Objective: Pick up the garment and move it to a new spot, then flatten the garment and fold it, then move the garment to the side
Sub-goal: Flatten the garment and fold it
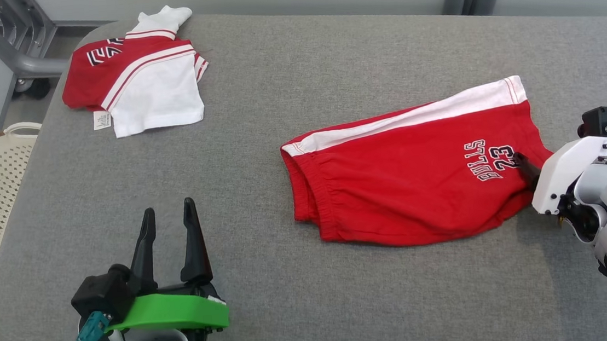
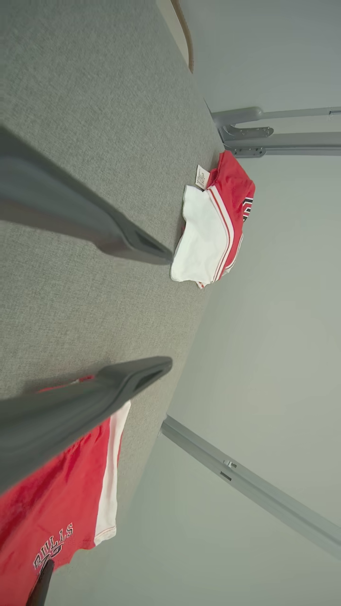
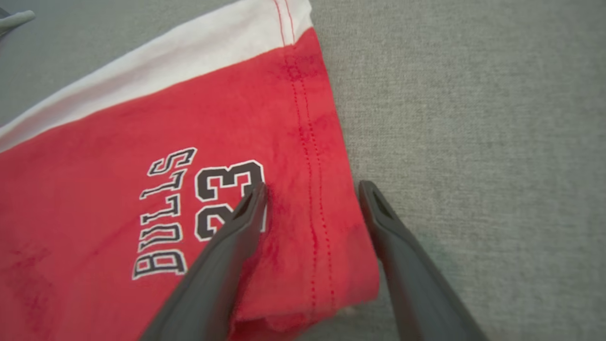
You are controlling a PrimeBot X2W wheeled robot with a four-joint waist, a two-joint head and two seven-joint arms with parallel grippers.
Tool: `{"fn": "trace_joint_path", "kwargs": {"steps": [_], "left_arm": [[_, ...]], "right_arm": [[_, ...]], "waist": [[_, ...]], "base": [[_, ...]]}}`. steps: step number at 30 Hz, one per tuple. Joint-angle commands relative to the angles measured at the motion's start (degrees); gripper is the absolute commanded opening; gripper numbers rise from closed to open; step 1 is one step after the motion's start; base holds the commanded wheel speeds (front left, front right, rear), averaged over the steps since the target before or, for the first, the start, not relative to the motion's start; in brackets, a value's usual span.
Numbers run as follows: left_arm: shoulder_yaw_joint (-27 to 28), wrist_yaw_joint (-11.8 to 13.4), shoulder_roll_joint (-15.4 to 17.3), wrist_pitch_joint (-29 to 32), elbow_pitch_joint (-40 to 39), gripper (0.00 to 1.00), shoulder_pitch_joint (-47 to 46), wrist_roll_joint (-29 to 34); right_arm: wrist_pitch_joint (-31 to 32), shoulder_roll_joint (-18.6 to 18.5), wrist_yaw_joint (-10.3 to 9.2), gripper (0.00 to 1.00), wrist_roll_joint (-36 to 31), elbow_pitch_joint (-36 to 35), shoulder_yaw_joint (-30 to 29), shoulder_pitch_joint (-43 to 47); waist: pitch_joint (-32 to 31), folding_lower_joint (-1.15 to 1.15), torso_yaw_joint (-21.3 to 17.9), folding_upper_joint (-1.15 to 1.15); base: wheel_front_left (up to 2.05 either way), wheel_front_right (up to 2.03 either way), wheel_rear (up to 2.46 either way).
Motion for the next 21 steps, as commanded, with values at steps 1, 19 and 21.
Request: {"fn": "trace_joint_path", "kwargs": {"steps": [1,19,21], "left_arm": [[-0.2,0.3,0.0,0.0,-0.1,1.00,-0.4,-0.2],[0.4,0.9,0.0,0.0,-0.2,1.00,-0.2,-0.1],[0.6,0.9,0.0,0.0,-0.2,1.00,0.0,0.1]], "right_arm": [[0.3,0.2,-0.01,1.00,-0.6,0.9,0.3,-0.8],[-0.2,1.9,-0.01,0.00,0.4,1.2,1.7,-0.2],[-0.8,1.5,-0.01,0.00,1.1,0.4,1.4,-0.3]], "waist": [[0.2,0.00,0.4,0.00],[0.3,0.00,-1.0,0.00],[0.0,0.00,-1.5,0.00]], "base": [[0.00,0.00,0.00],[0.00,0.00,0.00],[0.00,0.00,0.00]]}}
